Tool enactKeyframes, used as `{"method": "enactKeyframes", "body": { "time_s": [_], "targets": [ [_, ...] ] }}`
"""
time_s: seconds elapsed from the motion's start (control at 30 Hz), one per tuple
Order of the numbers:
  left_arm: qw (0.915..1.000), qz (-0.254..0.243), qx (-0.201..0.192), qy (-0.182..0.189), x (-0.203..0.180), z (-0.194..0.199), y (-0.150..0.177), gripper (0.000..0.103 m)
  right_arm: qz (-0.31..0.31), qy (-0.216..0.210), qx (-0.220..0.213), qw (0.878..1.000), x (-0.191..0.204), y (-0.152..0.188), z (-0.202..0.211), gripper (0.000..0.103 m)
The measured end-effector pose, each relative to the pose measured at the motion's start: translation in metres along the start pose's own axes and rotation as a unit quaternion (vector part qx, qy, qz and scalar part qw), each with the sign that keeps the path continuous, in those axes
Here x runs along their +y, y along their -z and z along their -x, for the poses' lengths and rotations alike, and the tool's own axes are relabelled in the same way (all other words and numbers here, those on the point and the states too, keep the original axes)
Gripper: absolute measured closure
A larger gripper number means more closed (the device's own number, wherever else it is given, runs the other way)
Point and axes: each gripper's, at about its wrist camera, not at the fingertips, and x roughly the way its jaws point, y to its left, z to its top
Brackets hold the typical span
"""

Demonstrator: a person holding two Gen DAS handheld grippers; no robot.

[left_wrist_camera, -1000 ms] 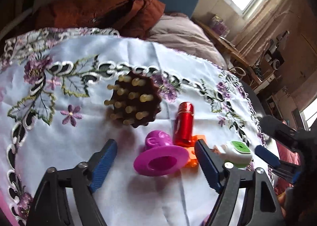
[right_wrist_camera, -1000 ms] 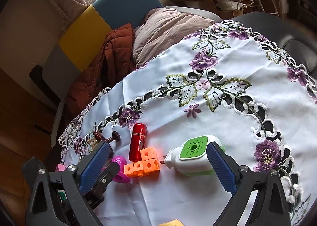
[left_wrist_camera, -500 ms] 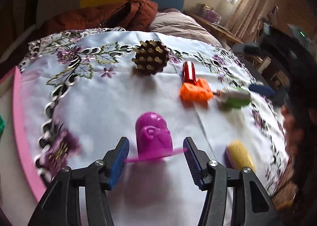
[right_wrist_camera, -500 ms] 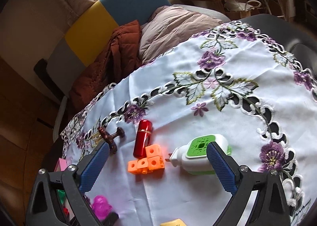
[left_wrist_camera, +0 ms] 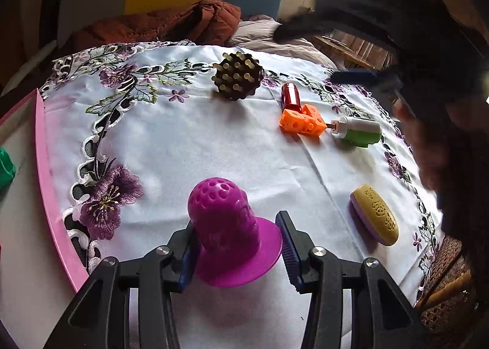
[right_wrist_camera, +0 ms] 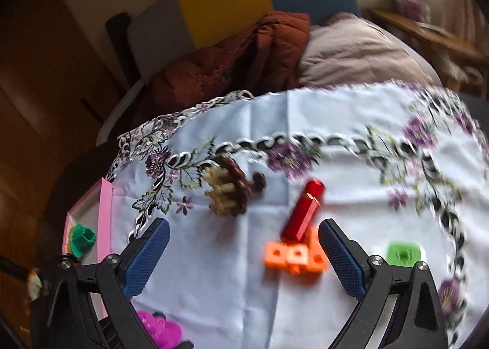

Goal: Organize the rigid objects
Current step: 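Grasp the brown spiky comb toy with the right gripper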

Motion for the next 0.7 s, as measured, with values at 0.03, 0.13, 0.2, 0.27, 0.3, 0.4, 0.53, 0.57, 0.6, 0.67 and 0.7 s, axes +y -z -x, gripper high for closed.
{"method": "enactKeyframes", "body": {
  "time_s": [0.03,0.13,0.2,0.27,0.3,0.4,0.53,0.57,0.6,0.67,0.7],
  "targets": [
    [1.0,0.0,-0.001,0.0,0.0,0.0,0.0,0.056,0.016,0.003,0.007,1.0,0.007,-0.007,-0.007,0.004],
    [1.0,0.0,-0.002,0.001,0.0,0.0,0.0,0.056,0.081,0.035,0.02,0.996,0.032,-0.024,-0.034,0.004],
    [1.0,0.003,-0.002,0.004,0.002,0.001,0.0,0.056,0.117,0.056,0.034,0.991,0.042,-0.03,-0.055,0.004],
    [1.0,0.003,-0.002,0.004,0.003,0.001,0.001,0.056,0.152,0.077,0.061,0.984,0.049,-0.029,-0.082,0.017],
    [1.0,0.002,-0.002,0.005,0.003,0.002,0.001,0.056,0.164,0.09,0.076,0.979,0.05,-0.026,-0.093,0.033],
    [0.9999,0.006,-0.003,0.008,0.006,0.003,0.003,0.056,0.183,0.095,0.082,0.975,0.051,-0.018,-0.1,0.046],
    [0.9999,0.011,-0.005,0.007,0.007,0.004,0.003,0.056,0.189,0.068,0.071,0.977,0.057,-0.003,-0.074,0.046],
    [0.9999,0.01,-0.005,0.006,0.007,0.005,0.004,0.056,0.19,0.056,0.068,0.978,0.057,0.002,-0.065,0.046],
    [0.9999,0.01,-0.006,0.005,0.007,0.006,0.004,0.056,0.19,0.049,0.065,0.978,0.058,0.007,-0.058,0.046],
    [0.9999,0.009,-0.004,0.002,0.006,0.008,0.005,0.056,0.184,0.035,0.064,0.98,0.06,0.019,-0.043,0.046],
    [0.9999,0.009,-0.004,0.002,0.006,0.009,0.006,0.056,0.182,0.026,0.064,0.981,0.06,0.027,-0.037,0.046]
  ]
}}
